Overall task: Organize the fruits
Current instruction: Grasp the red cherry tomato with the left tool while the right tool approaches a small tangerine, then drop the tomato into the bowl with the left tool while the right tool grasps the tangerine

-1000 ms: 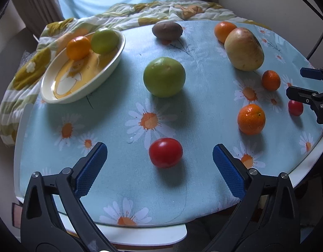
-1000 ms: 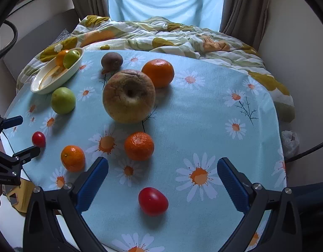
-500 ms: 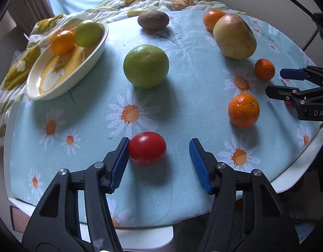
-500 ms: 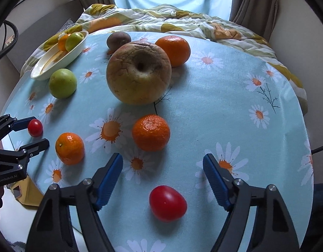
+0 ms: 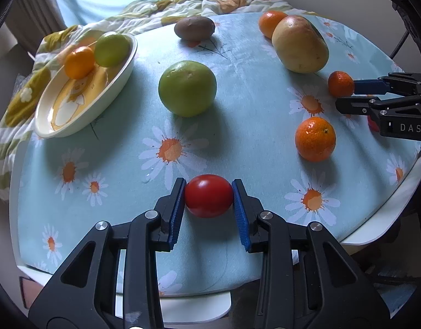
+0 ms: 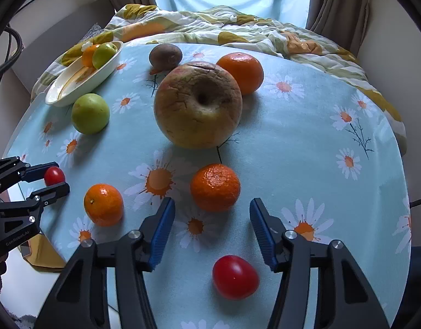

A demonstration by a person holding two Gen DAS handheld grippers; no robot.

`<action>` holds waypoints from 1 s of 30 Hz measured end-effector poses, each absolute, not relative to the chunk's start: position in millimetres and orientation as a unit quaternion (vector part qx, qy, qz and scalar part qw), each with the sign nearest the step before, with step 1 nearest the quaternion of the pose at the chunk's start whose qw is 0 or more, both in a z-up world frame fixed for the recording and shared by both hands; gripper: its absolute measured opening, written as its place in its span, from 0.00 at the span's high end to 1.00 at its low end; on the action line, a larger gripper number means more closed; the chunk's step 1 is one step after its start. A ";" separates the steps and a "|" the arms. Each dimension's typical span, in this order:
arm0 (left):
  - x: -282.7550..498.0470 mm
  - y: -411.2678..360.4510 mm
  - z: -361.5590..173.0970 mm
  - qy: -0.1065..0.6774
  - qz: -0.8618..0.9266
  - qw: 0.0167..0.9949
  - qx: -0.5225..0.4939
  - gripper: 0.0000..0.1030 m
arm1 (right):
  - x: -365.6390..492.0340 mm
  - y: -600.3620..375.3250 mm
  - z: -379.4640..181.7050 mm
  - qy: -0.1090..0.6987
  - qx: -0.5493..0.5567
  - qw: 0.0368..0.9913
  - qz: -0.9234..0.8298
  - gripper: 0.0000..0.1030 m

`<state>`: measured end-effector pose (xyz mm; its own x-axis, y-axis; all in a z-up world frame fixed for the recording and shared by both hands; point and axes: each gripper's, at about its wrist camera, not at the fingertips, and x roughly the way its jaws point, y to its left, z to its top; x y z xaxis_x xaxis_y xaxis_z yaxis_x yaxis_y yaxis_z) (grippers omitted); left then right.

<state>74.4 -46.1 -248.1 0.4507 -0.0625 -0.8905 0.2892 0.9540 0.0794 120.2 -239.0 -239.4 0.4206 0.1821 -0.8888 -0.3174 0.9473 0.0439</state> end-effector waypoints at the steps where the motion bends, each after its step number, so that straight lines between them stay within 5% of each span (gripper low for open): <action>1: 74.3 -46.4 -248.1 0.513 -0.104 0.845 0.110 0.62 | 120.9 -238.2 -239.5 0.518 -0.067 0.840 0.148 0.55; 11: 72.8 -44.6 -247.6 0.511 -0.103 0.847 0.106 0.62 | 130.8 -237.3 -241.2 0.519 -0.066 0.841 0.138 0.67; 30: 68.5 -38.2 -204.0 0.485 -0.082 0.866 0.094 0.62 | 120.0 -244.7 -198.4 0.493 -0.056 0.857 0.140 0.67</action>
